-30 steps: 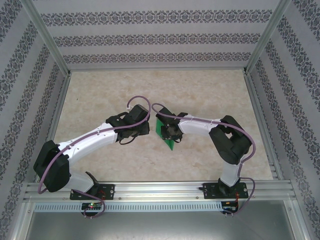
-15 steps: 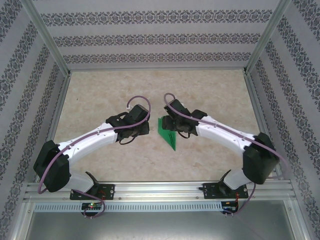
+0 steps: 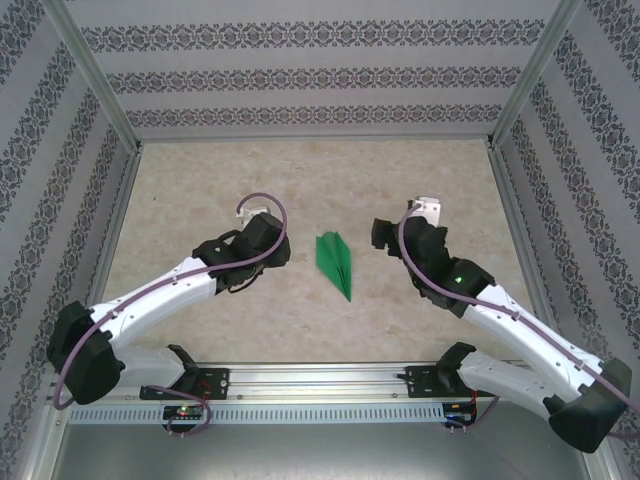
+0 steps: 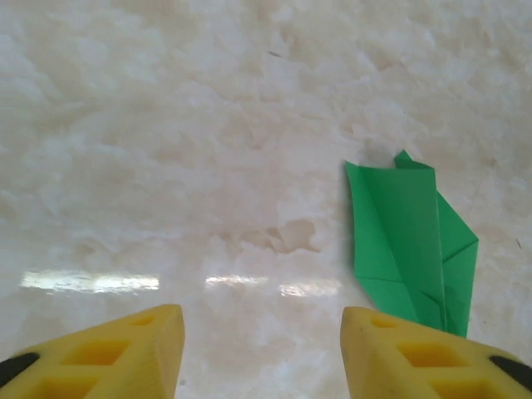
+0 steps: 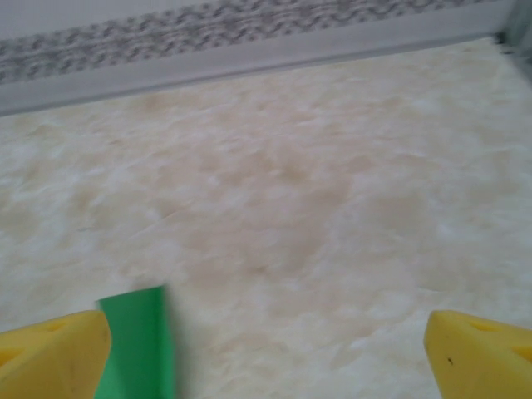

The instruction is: Fold a paper plane with a square sheet of paper (pick it up from the middle)

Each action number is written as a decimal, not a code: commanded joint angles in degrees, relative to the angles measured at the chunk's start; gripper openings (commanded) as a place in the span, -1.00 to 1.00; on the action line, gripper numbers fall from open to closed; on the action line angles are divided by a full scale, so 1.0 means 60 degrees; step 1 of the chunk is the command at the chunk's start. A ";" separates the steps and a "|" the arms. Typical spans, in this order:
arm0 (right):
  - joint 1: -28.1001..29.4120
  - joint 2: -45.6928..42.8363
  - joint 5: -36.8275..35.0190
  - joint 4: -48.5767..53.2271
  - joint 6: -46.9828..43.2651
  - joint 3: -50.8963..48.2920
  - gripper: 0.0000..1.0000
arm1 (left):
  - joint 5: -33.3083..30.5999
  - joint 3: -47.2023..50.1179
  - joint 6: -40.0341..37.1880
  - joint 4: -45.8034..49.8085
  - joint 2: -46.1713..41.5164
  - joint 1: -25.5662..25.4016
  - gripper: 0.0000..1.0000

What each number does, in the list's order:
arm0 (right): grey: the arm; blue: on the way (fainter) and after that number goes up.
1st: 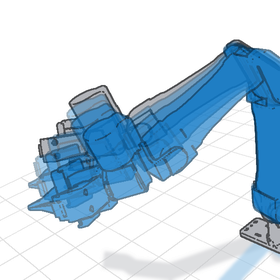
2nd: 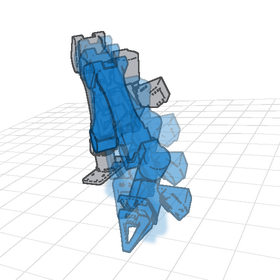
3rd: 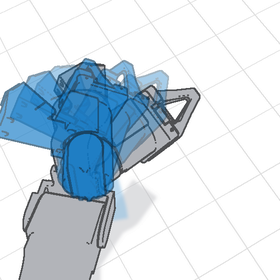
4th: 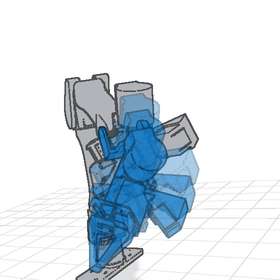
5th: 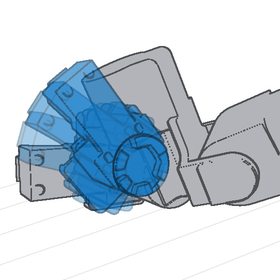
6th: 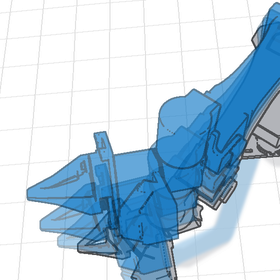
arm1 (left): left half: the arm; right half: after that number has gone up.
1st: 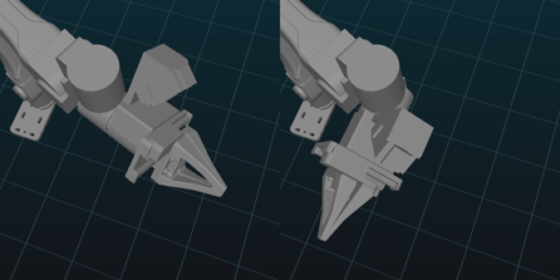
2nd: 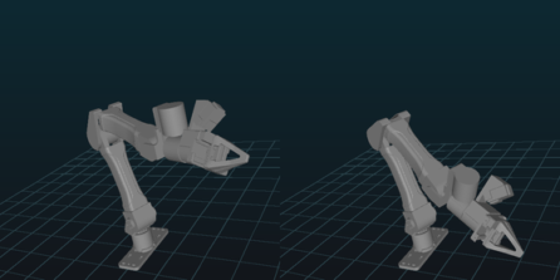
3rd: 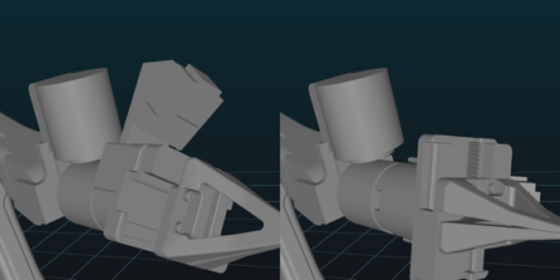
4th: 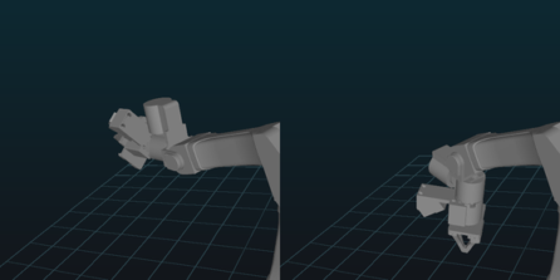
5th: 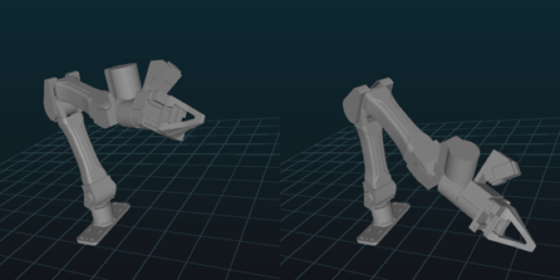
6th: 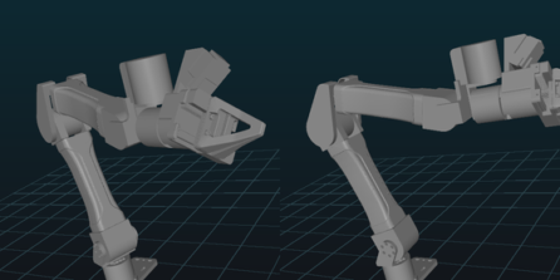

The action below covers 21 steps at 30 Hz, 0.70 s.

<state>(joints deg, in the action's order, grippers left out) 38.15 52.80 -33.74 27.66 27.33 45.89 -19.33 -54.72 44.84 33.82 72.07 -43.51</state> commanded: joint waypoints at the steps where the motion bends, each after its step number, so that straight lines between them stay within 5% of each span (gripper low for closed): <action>1: -0.0888 -0.0288 -0.0782 -0.1020 -0.1268 -0.0660 0.96 | -0.1405 0.0320 -0.0375 -0.0174 -0.0592 0.0142 0.43; 7: -0.2830 0.0347 0.0040 -0.2358 -0.2676 -0.1599 0.96 | -0.2659 0.0704 -0.0804 0.0027 -0.1199 0.0570 0.99; 18: -0.4329 0.2584 0.1323 -0.6956 -0.4281 -0.3480 0.96 | -0.2719 0.1294 -0.2063 -0.0283 -0.1692 0.2324 1.00; 21: -0.4556 0.3206 0.1565 -0.6571 -0.4407 -0.2846 0.96 | -0.2484 0.1351 -0.2310 -0.0398 -0.1809 0.2760 1.00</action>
<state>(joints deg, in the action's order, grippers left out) 11.70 69.93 -27.75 -4.67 3.36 26.92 -34.35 -47.11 34.48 33.82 62.74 -29.08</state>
